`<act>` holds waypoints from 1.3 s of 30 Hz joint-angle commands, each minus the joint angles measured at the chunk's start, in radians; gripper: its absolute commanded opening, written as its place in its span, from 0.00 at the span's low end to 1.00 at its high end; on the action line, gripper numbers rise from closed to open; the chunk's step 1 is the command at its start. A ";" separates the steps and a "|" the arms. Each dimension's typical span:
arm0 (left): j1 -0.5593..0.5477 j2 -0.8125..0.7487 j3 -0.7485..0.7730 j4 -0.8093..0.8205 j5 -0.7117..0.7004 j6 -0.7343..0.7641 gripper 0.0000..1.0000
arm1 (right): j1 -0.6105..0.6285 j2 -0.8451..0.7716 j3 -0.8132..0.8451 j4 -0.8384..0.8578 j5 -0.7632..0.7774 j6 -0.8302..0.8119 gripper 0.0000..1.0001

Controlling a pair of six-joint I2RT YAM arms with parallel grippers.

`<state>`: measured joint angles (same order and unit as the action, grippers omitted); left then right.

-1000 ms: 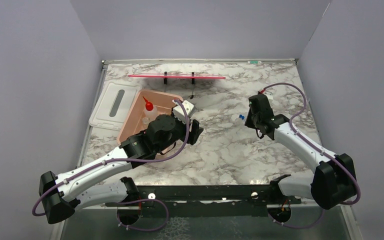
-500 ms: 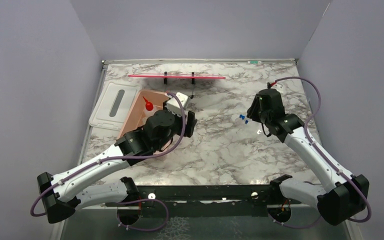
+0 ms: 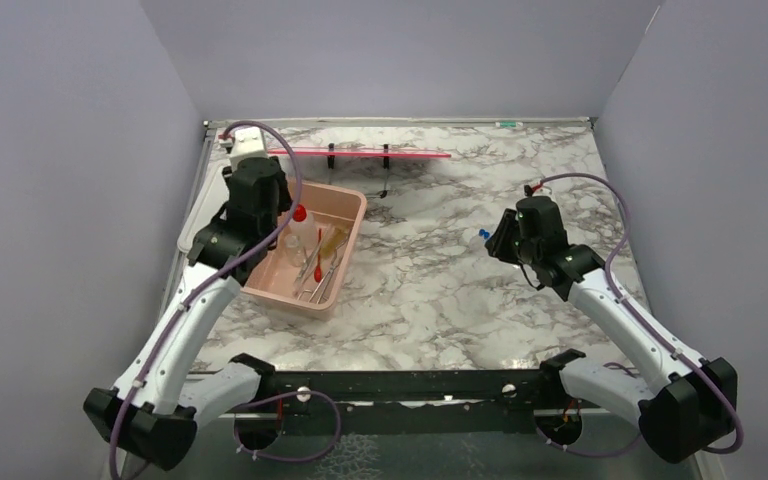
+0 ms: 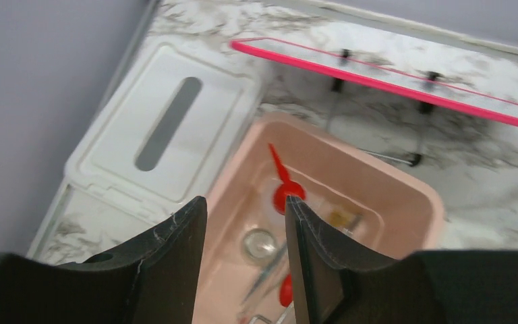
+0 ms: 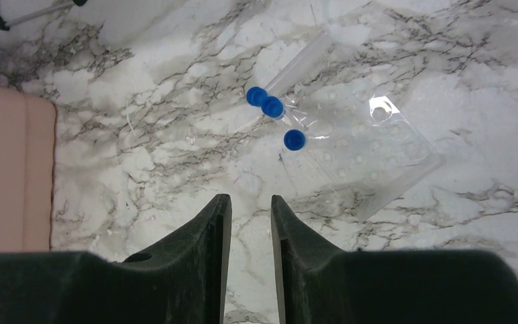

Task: Organize the chemistry lab equipment

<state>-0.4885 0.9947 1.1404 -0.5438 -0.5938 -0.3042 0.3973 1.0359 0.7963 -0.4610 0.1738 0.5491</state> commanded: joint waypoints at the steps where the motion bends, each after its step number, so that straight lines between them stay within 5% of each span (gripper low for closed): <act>1: 0.256 0.104 0.025 -0.041 0.182 -0.024 0.47 | -0.002 -0.010 -0.030 0.056 -0.105 0.001 0.32; 13: 0.739 0.429 0.015 0.091 0.590 -0.111 0.45 | -0.002 0.004 -0.056 0.064 -0.194 -0.006 0.29; 28: 0.741 0.512 -0.163 0.239 0.946 -0.224 0.50 | -0.002 0.006 -0.064 0.082 -0.197 -0.001 0.30; 39: 0.643 0.406 -0.298 0.338 0.952 -0.414 0.40 | -0.002 -0.003 -0.072 0.081 -0.201 0.008 0.30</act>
<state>0.2058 1.4700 0.8829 -0.2684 0.3111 -0.6125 0.3973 1.0382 0.7353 -0.4061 -0.0074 0.5503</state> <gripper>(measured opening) 0.400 0.298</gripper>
